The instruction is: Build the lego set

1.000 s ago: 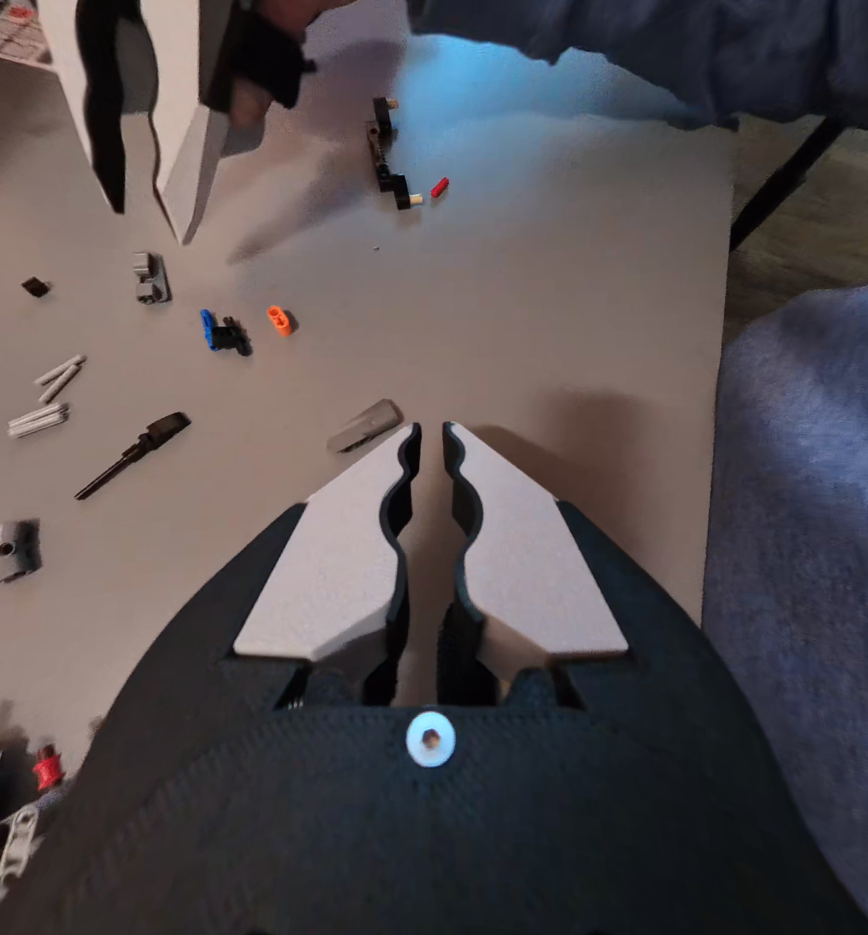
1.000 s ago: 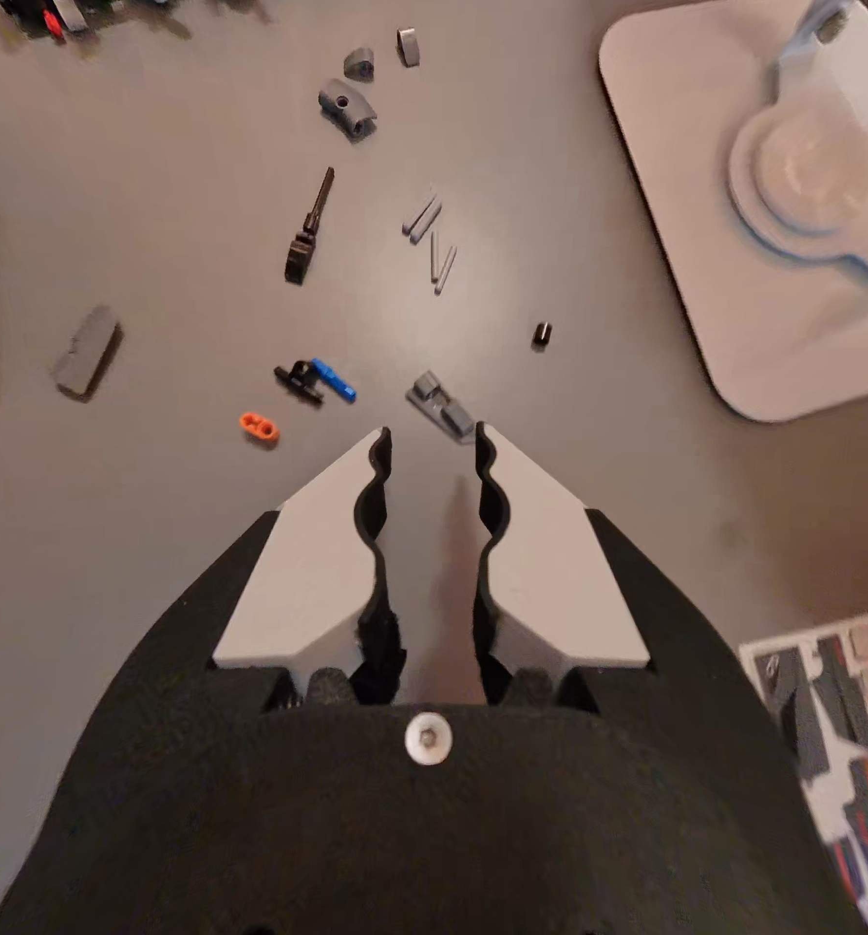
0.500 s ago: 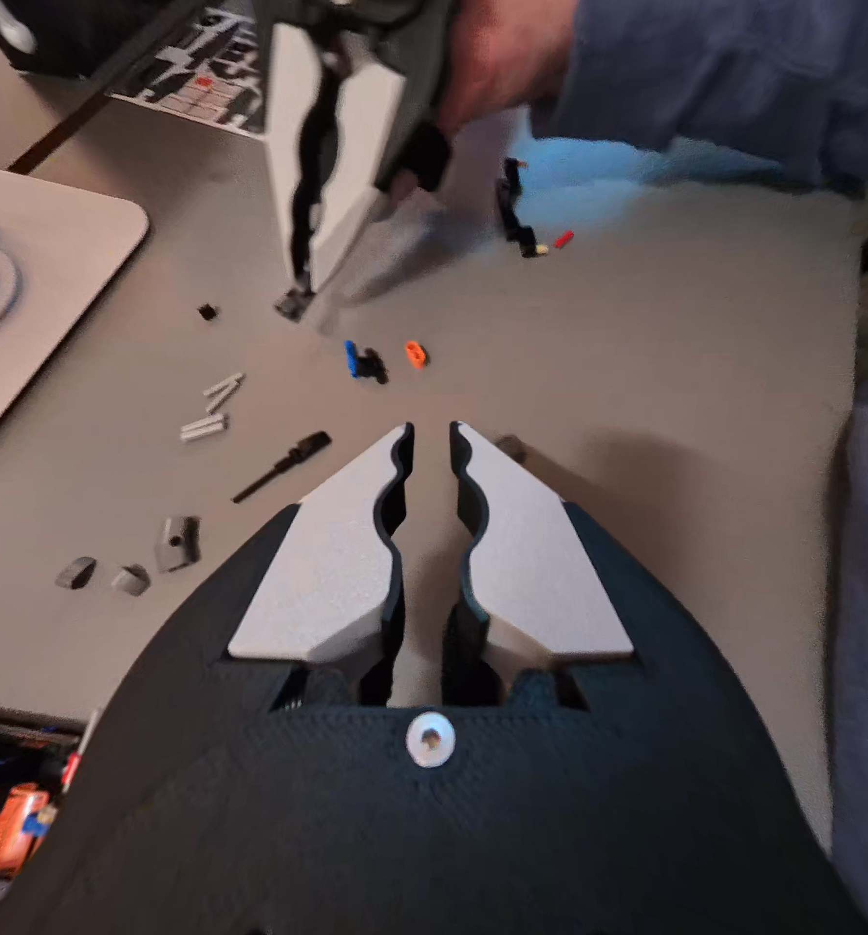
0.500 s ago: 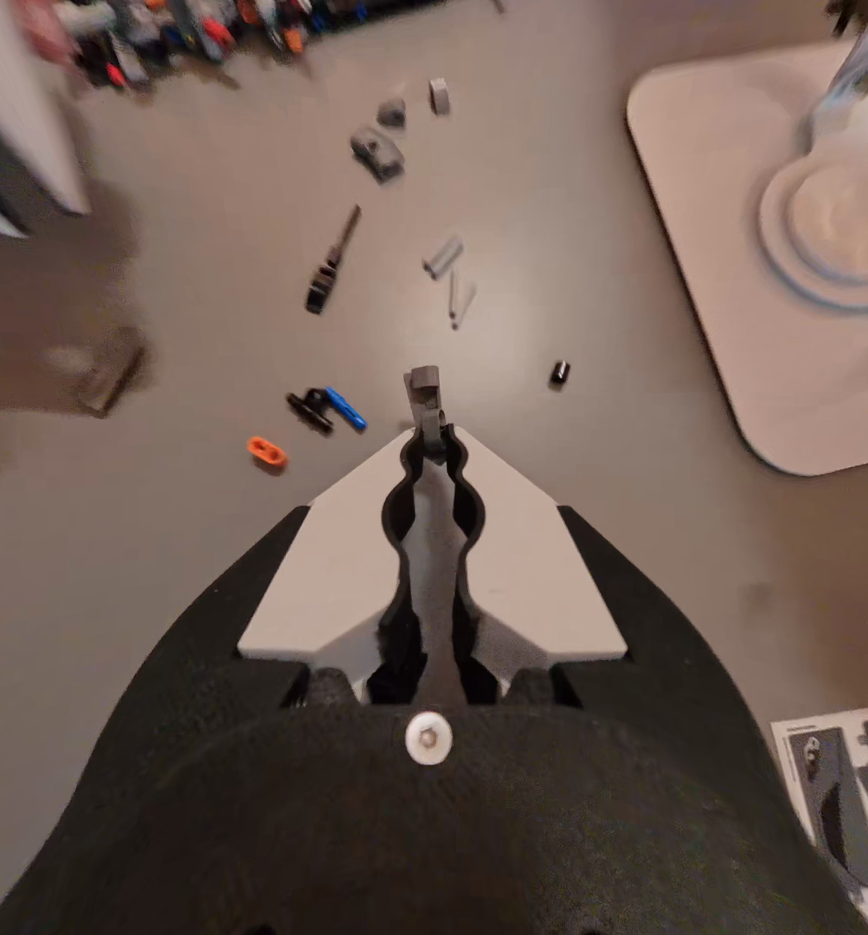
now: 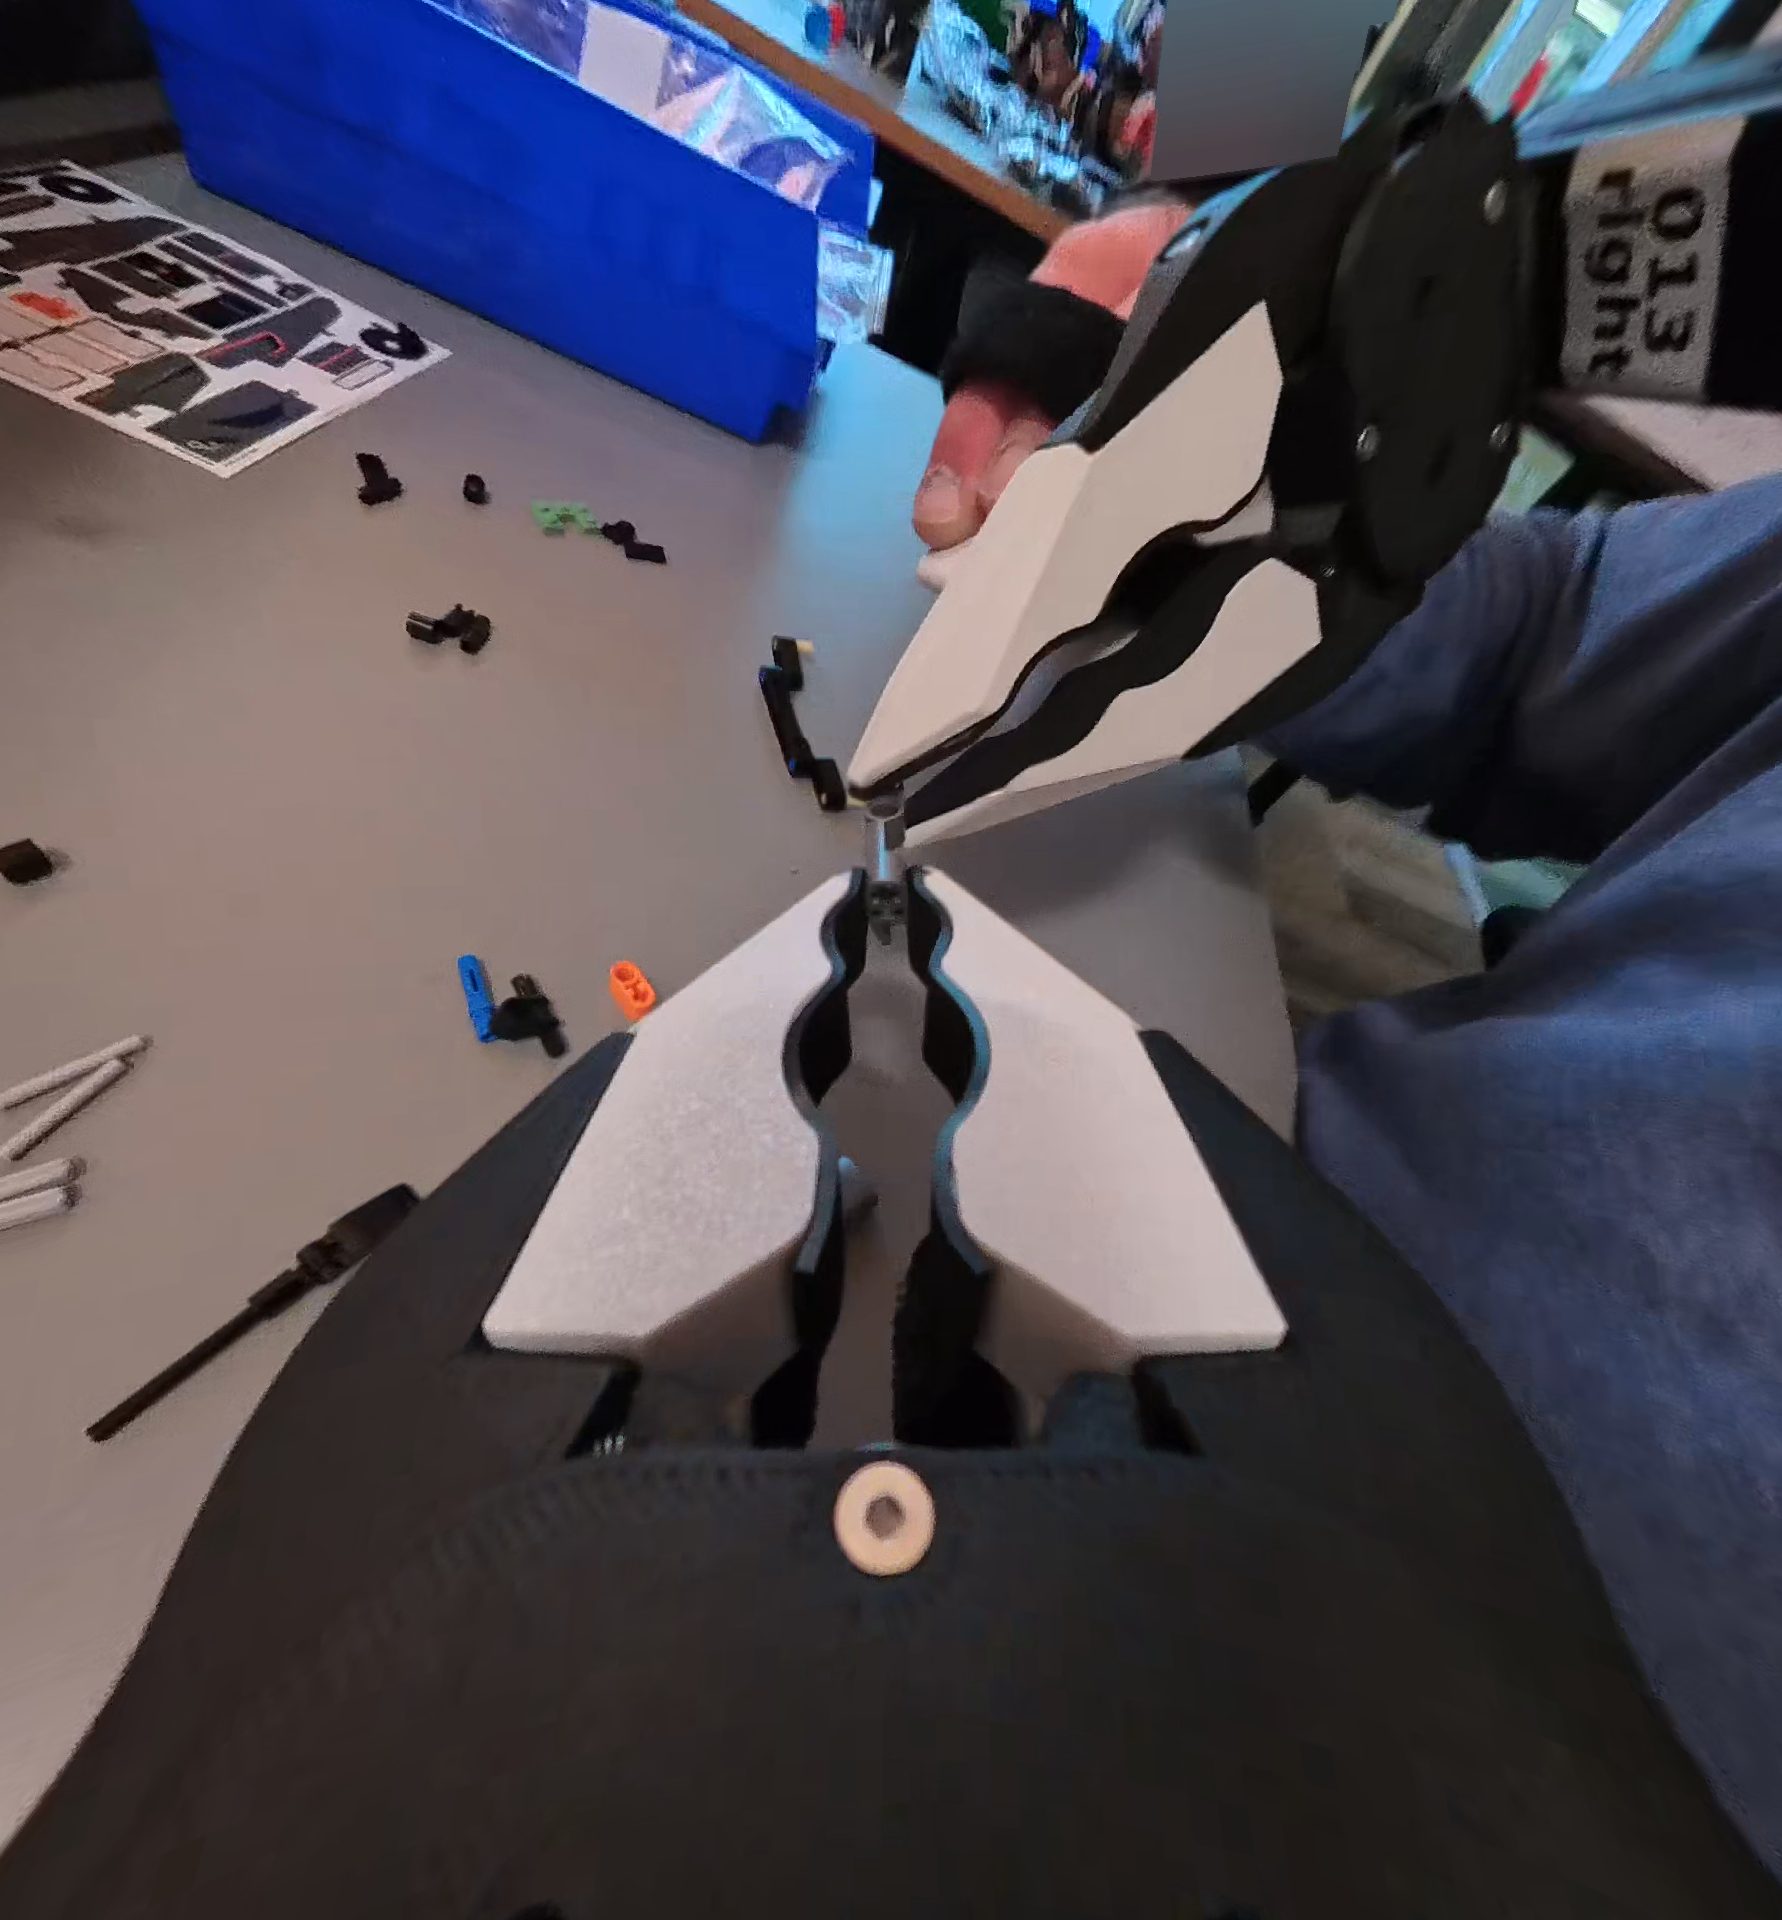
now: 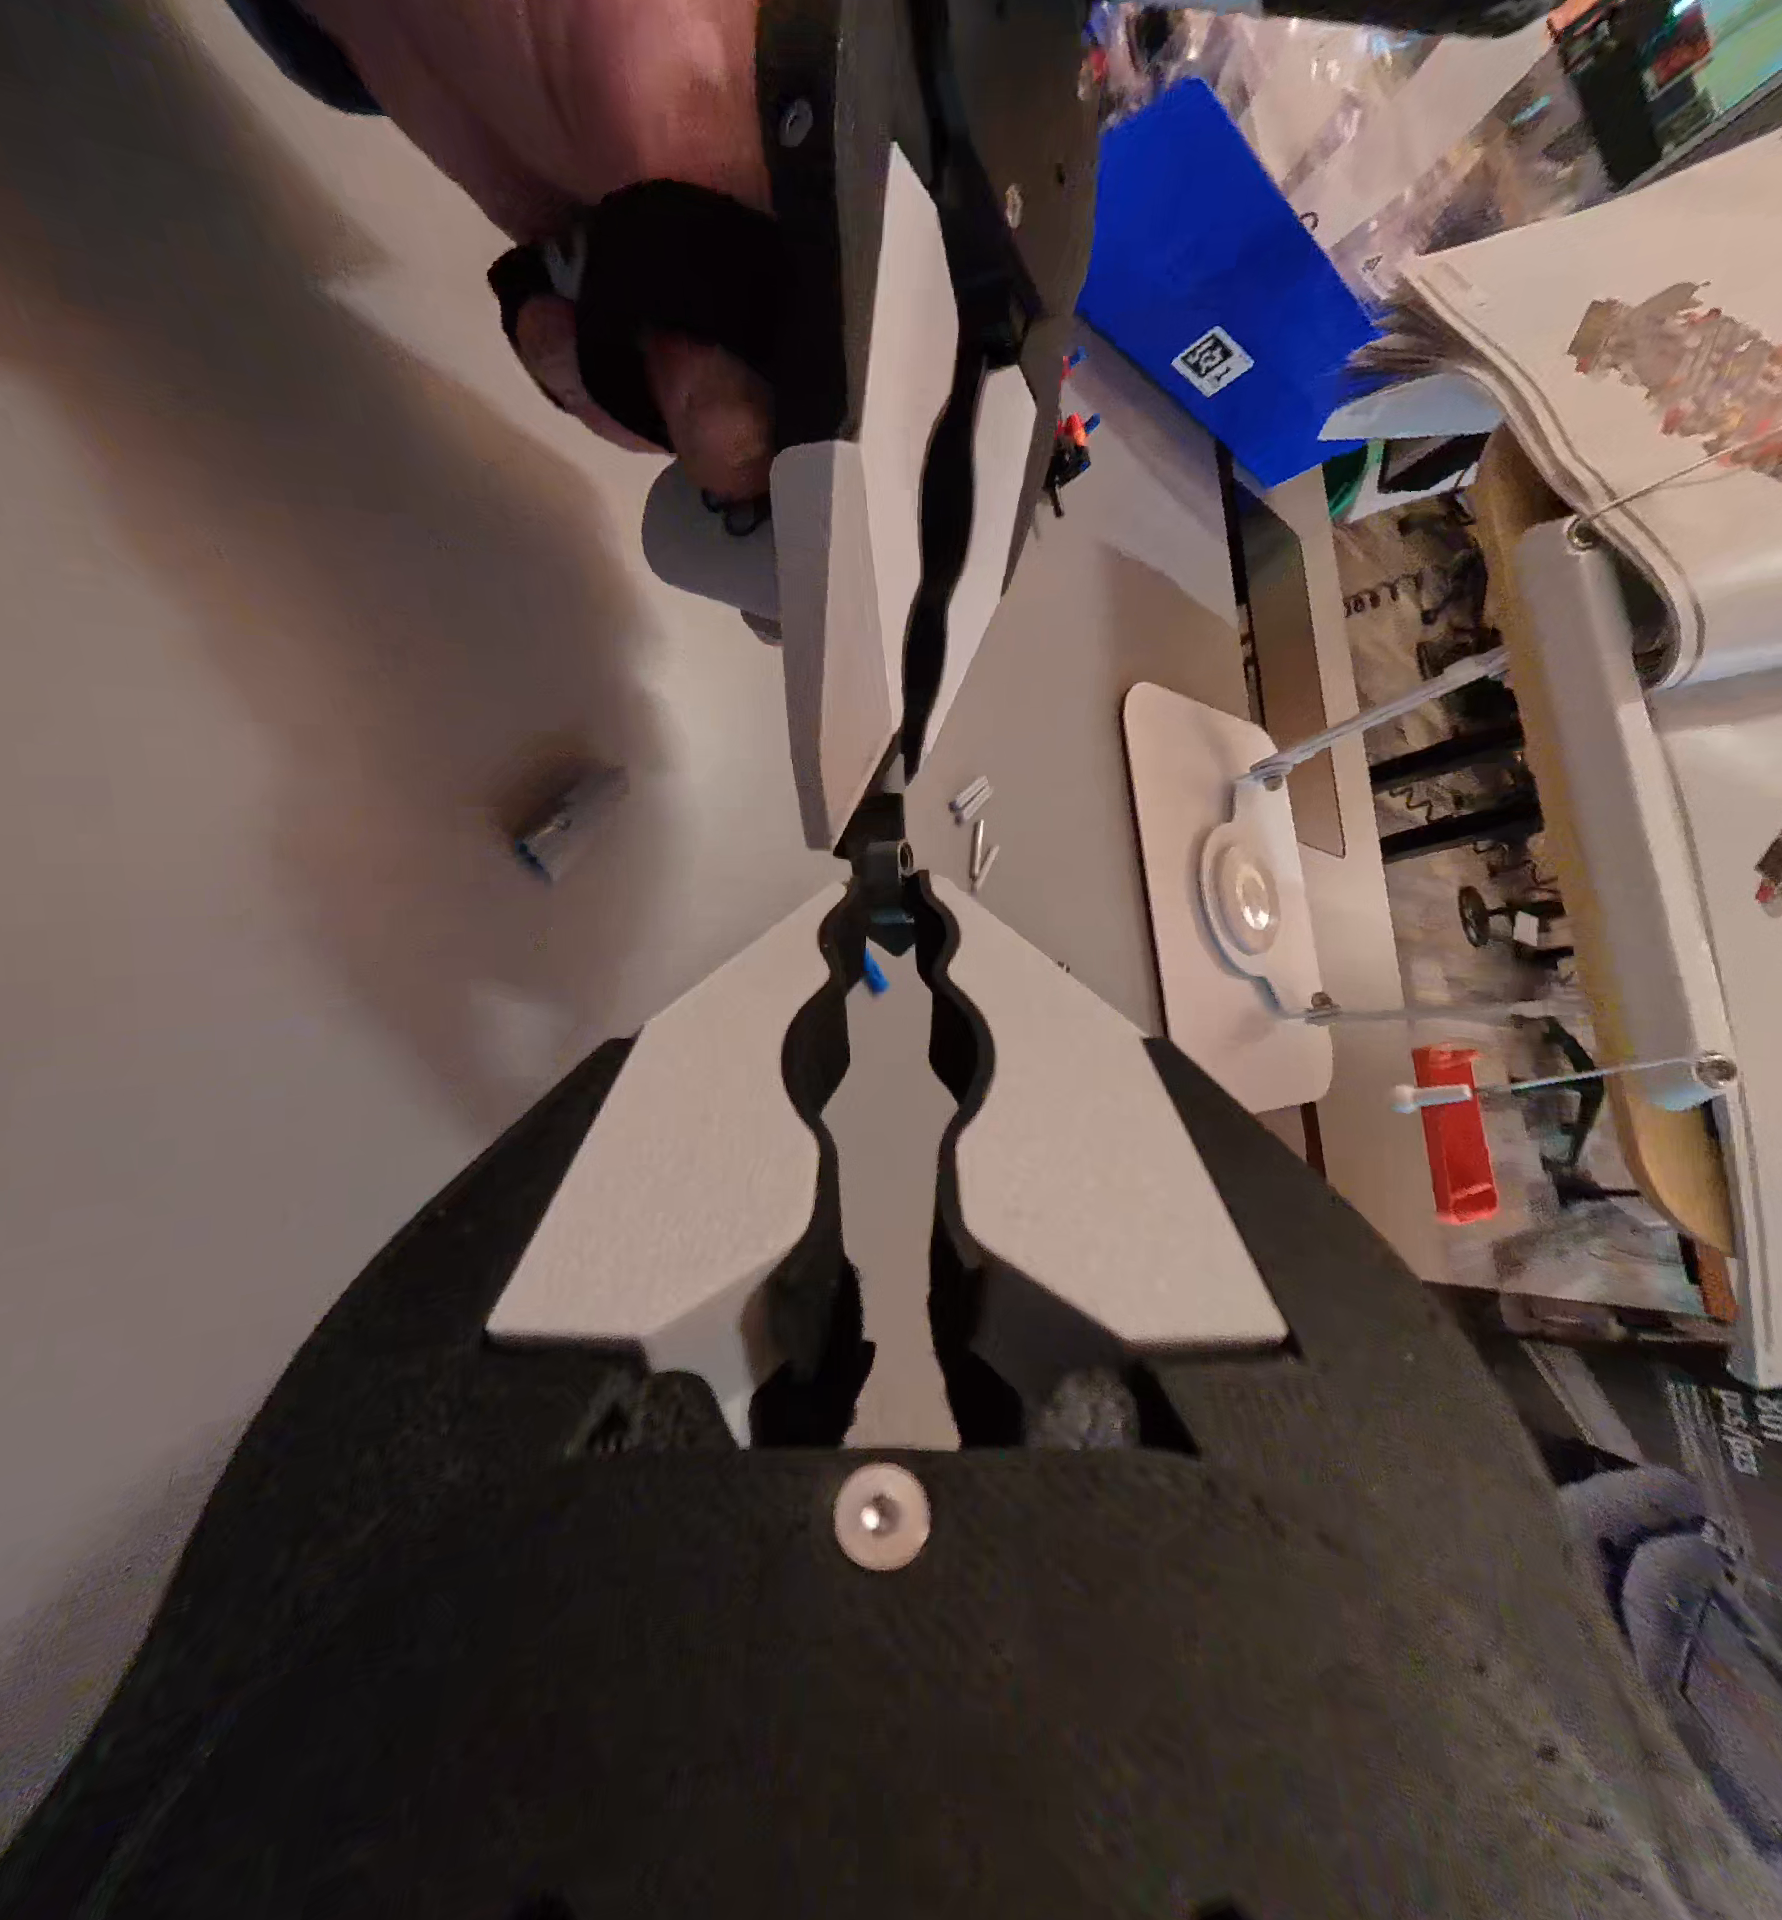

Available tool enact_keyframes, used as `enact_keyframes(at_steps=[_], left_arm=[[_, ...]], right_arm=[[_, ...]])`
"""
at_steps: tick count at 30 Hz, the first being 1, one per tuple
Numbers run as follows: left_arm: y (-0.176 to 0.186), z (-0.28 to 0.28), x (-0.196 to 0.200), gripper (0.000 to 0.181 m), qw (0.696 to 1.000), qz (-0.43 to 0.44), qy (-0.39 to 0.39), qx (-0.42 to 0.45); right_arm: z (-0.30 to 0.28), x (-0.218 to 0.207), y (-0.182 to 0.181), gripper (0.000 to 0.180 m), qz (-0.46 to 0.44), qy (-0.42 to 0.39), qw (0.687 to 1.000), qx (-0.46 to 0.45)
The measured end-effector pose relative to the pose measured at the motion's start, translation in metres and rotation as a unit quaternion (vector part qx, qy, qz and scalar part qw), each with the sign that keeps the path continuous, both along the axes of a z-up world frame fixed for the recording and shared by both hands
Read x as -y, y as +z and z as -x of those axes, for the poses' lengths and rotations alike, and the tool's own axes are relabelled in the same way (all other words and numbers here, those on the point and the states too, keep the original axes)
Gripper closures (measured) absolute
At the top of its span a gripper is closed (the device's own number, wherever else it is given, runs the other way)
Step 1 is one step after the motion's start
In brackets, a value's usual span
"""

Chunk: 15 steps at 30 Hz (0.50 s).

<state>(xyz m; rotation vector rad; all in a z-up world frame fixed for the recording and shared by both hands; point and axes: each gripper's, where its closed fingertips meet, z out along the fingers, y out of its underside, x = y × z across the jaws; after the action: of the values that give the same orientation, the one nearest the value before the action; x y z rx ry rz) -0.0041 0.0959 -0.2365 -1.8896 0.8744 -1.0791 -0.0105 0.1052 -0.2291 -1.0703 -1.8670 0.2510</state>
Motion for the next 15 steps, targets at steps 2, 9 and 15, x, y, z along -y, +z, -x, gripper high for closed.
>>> enact_keyframes(at_steps=[2, 9, 15], left_arm=[[-0.004, -0.006, 0.004, 0.176, 0.999, -0.037, -0.005, -0.036], [-0.006, -0.047, 0.027, 0.176, 0.933, -0.288, -0.097, -0.194], [-0.005, -0.078, 0.038, 0.177, 0.833, -0.454, -0.143, -0.28]], right_arm=[[-0.007, 0.006, -0.004, 0.172, 0.01, -0.013, 1.0, -0.003], [-0.051, 0.034, -0.001, 0.15, 0.342, -0.04, 0.938, -0.046], [-0.072, 0.054, -0.013, 0.162, 0.431, -0.018, 0.902, -0.003]])
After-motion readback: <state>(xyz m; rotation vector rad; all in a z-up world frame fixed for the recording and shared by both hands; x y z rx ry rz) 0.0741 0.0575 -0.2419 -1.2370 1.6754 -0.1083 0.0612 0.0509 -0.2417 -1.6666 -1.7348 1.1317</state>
